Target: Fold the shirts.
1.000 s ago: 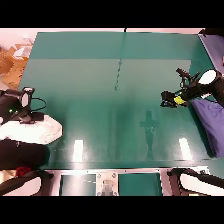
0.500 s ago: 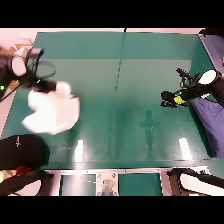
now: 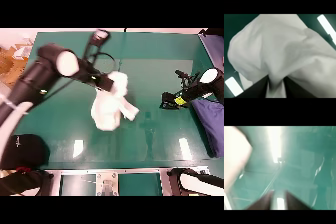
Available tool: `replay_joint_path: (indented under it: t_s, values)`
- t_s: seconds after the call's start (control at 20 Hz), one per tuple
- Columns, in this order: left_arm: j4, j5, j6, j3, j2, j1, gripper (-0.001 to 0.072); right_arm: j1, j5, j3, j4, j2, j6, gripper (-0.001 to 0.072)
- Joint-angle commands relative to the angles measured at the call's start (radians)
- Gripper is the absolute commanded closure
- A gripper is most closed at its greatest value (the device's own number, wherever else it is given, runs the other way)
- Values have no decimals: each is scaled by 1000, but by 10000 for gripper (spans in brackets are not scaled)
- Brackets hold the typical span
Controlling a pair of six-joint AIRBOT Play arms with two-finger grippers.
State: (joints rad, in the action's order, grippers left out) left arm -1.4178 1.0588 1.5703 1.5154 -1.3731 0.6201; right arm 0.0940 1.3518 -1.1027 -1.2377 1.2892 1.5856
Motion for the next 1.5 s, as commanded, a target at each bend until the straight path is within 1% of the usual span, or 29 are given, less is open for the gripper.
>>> replay_joint_path:
  t_s: [0.0,0.1,0.2,0.3,0.4,0.5,0.55,0.6,0.7,0.8,0.9,0.95,1.05,1.1,1.15,1.2,1.25,1.3,1.45]
  values:
    - [41,14,-1,6,-113,53,88,1,30,-23,0,0,11,383]
    - [5,89,-2,17,-122,13,88,4,60,-39,0,0,10,383]
    - [-19,225,-2,69,-116,-72,88,8,56,-39,0,0,9,379]
    - [-14,333,0,79,-96,-166,88,6,10,-9,0,2,-2,264]
    - [-12,417,2,41,-89,-242,88,6,-48,31,6,29,-2,267]
    - [9,433,3,-65,-89,-284,88,10,-55,55,42,83,-30,269]
    - [49,409,3,-144,-89,-296,88,10,-55,57,71,120,-54,271]
    - [101,367,2,-222,-89,-296,88,10,-55,57,101,154,-77,289]
    - [238,236,-6,-369,-90,-291,88,10,-81,57,151,216,-107,296]
    - [386,64,-55,-486,-90,-291,89,10,-114,57,191,270,-130,301]
    - [500,-63,-91,-568,-96,-291,94,9,-122,57,227,320,-153,349]
    - [560,-105,-126,-595,-101,-291,94,9,-122,57,262,341,-177,356]
    - [649,-138,-195,-612,-114,-291,95,2,-121,57,346,372,-224,368]
    - [667,-147,-212,-612,-122,-291,95,-6,-121,57,375,379,-249,410]
    - [680,-154,-219,-612,-128,-291,96,-16,-121,57,391,380,-269,525]
    - [686,-160,-220,-612,-132,-291,211,-25,-116,56,393,380,-283,620]
    - [686,-159,-246,-612,-132,-291,503,-30,-104,53,393,380,-288,699]
    - [681,-148,-274,-607,-130,-294,685,-28,-89,48,393,380,-289,697]
    - [644,-98,-278,-546,-101,-296,687,-6,-20,-11,396,358,-288,698]
